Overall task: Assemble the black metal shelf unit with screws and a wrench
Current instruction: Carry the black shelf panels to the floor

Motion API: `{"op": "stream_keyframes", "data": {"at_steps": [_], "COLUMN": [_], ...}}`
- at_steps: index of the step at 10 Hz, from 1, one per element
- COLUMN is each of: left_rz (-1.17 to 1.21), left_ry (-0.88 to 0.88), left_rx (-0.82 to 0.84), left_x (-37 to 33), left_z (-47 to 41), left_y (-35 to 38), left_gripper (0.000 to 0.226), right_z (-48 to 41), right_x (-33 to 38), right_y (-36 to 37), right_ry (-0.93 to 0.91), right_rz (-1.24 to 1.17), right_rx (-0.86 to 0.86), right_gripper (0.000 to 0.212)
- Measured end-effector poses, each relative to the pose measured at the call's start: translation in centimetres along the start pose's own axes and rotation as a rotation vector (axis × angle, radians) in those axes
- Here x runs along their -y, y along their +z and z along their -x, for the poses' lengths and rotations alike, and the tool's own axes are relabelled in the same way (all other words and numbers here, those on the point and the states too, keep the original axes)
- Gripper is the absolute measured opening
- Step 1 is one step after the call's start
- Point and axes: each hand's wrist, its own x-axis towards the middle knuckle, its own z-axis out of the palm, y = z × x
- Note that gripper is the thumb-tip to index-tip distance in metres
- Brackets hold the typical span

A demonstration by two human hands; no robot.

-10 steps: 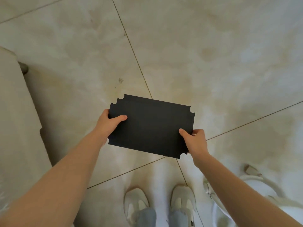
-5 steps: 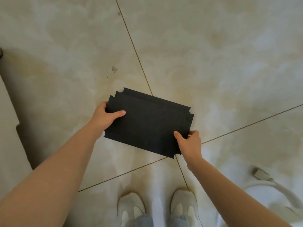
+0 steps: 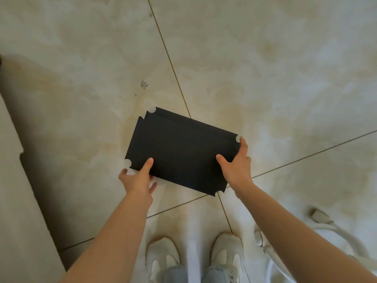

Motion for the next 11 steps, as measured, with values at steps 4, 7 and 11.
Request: {"op": "stream_keyframes", "data": {"at_steps": [4, 7, 11], "left_rz": [0.054, -0.218, -0.486], "left_ry": [0.087, 0.345, 0.422], "left_rx": [0.075, 0.105, 0.153], "left_x": [-2.5, -7.4, -8.0], "left_z": [-0.2, -1.4, -1.4], "left_y": [2.1, 4.0, 3.5], "left_gripper": [0.061, 0.075, 0.082], "right_z": [0.5, 2.4, 3.1], "right_x": [-0.6, -0.4, -0.2], "right_y": [1.6, 5.2, 5.4], "right_ry": [0.138, 0.360, 0.396], "right_rz": [-0.041, -0.291, -0.317], "right_rx": [0.041, 0.060, 0.173], "right_gripper": [0.080, 0.073, 0.082]}}
